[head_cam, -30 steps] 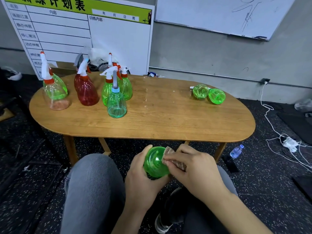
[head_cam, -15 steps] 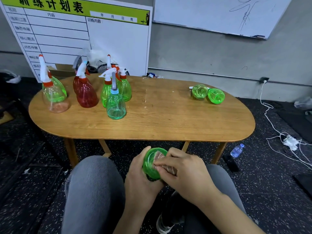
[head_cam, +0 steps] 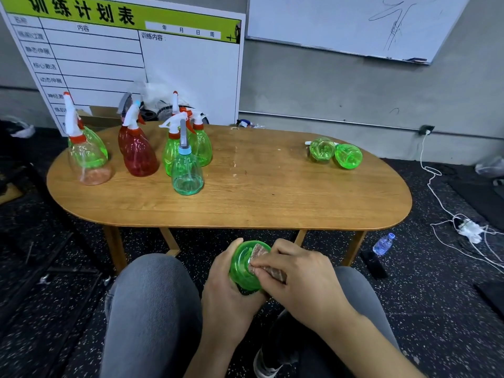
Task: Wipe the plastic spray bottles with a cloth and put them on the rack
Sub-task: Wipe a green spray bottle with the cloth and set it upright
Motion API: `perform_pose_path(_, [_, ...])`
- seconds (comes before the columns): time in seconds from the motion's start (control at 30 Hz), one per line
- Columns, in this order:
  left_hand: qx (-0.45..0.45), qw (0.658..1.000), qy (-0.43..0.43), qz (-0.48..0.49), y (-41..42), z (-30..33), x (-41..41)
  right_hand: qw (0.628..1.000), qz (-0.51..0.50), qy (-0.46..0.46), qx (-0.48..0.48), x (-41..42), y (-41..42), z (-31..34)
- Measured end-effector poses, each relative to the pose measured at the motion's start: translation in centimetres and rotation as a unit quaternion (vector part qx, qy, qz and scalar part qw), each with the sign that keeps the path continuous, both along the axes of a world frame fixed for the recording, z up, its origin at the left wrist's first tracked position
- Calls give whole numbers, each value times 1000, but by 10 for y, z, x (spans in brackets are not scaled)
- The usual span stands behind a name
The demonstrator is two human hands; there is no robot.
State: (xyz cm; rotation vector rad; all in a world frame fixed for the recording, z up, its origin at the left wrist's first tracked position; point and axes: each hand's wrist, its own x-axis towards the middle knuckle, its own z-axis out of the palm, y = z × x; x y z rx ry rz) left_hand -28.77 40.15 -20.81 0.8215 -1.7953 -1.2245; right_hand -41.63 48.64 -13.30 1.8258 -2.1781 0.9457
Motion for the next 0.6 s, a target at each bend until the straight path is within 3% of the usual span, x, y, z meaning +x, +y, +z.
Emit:
perform_pose_path(0.13, [2, 1000, 6, -2, -1, -1, -1, 1000, 1, -8, -15, 1, 0, 0])
perform_pose_path(0.33, [-26, 999, 27, 1, 2, 8, 0, 974, -47, -166, -144, -7, 8, 10])
perform_pose_path(0.6, [-26, 998, 52, -31, 4, 3, -4, 958, -70, -249, -120, -20, 7, -2])
